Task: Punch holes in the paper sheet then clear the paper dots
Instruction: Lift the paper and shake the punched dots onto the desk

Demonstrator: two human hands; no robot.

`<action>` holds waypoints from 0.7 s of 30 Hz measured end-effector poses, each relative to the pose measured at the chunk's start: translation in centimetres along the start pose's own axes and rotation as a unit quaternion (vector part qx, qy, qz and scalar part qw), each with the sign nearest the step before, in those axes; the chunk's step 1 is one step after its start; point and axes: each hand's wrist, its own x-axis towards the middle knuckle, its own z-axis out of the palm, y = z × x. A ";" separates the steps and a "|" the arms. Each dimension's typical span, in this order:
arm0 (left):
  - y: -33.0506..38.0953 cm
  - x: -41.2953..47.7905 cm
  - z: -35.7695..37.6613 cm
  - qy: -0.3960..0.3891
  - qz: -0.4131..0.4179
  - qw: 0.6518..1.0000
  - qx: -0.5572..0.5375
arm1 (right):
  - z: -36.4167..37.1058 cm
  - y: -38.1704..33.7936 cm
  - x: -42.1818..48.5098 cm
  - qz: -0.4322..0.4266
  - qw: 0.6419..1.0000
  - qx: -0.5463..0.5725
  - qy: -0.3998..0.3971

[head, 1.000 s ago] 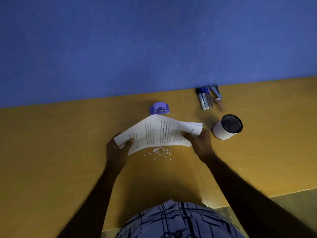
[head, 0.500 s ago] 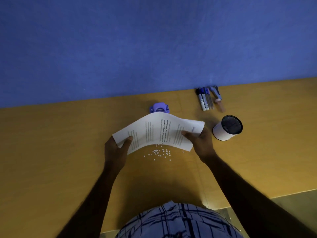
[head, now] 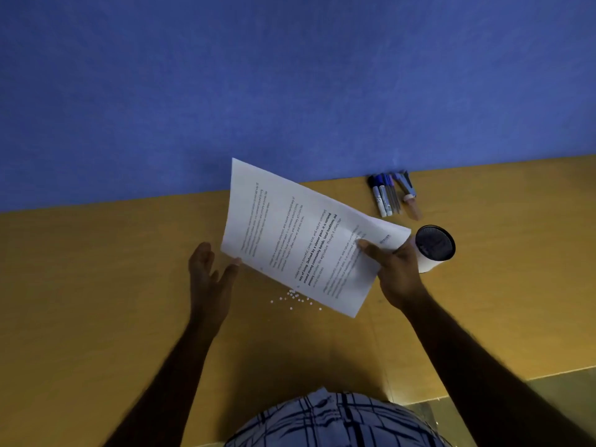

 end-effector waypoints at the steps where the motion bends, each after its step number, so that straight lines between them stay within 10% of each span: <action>1: -0.5 -0.4 0.4 0.000 -0.029 1.000 0.006 | 0.0 0.3 -0.2 0.010 1.000 0.016 0.009; 9: -1.8 -4.8 4.1 -0.110 -0.179 0.974 -0.090 | 0.8 2.0 -1.5 0.094 0.986 0.117 0.070; 21: -0.5 -4.5 3.4 -0.089 -0.032 0.994 0.051 | 1.1 3.8 -3.7 0.183 0.960 0.189 0.095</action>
